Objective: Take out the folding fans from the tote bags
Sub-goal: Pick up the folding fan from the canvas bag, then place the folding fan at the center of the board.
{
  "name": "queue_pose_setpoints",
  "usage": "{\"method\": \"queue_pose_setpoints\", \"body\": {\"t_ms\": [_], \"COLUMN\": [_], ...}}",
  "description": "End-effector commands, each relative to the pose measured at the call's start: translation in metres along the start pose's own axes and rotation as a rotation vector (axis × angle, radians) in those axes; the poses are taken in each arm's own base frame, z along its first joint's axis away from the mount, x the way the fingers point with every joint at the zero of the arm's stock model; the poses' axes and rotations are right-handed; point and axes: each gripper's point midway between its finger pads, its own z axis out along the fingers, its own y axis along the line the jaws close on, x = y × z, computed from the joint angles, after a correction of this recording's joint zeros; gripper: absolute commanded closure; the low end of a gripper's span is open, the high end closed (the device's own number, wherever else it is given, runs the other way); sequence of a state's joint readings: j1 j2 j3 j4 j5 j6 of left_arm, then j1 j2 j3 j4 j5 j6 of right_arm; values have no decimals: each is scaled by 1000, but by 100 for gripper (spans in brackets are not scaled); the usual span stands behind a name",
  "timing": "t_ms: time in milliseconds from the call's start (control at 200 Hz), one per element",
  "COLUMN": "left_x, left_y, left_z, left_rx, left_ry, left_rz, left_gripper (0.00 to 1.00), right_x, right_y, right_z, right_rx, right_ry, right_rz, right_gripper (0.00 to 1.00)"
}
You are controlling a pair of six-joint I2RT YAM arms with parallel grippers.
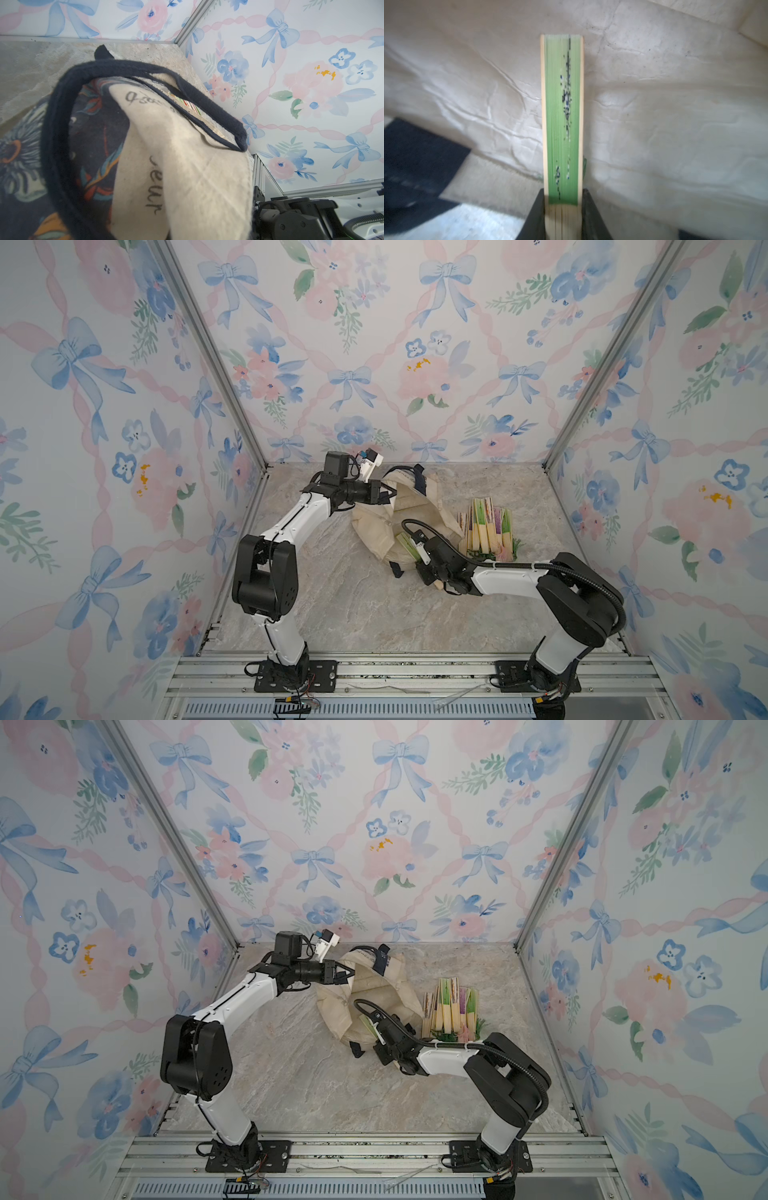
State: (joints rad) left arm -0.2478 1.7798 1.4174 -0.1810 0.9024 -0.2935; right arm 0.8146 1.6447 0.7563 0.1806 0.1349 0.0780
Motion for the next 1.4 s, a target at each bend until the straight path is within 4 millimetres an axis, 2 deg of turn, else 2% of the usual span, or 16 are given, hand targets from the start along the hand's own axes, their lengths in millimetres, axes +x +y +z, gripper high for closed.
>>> {"method": "queue_pose_setpoints", "body": {"t_ms": [0,210,335,445,510,585,655,820,1005,1105,1215,1395], "left_x": [-7,-14,-17,-19,-18,-18,-18,-18,-19,-20,-20,-20], "left_y": [0,8,12,15,15,14,13,9,5,4,3,0], "left_z": [-4,-15,-23,-29,-31,-32,-33,-36,-42,-44,-46,-48], "left_rx": [6,-26,-40,-48,-49,-48,-44,-42,-43,-43,-47,-48], "left_ry": [-18,-45,-67,-86,-90,-92,-94,-101,-111,-115,-119,-131], "left_rz": [4,-8,-17,-28,-27,-26,-25,-16,-10,-8,-11,-9], "left_gripper": [100,100,100,100,100,100,100,100,100,100,100,100], "right_x": [-29,-51,-76,-91,-95,-94,-89,-69,-36,-19,-5,22], "right_y": [18,18,4,-26,-53,-87,-118,-180,-232,-247,-252,-258], "right_z": [-28,-83,-135,-179,-199,-212,-216,-192,-139,-105,-73,-39], "right_rx": [-108,-183,-196,-150,-98,-27,53,220,366,373,345,359], "right_ry": [-140,-272,-419,-538,-568,-565,-525,-341,-98,7,80,197], "right_rz": [-22,-6,31,89,151,229,297,425,510,575,634,669], "right_gripper": [86,87,87,87,87,87,88,89,90,90,87,61]}}
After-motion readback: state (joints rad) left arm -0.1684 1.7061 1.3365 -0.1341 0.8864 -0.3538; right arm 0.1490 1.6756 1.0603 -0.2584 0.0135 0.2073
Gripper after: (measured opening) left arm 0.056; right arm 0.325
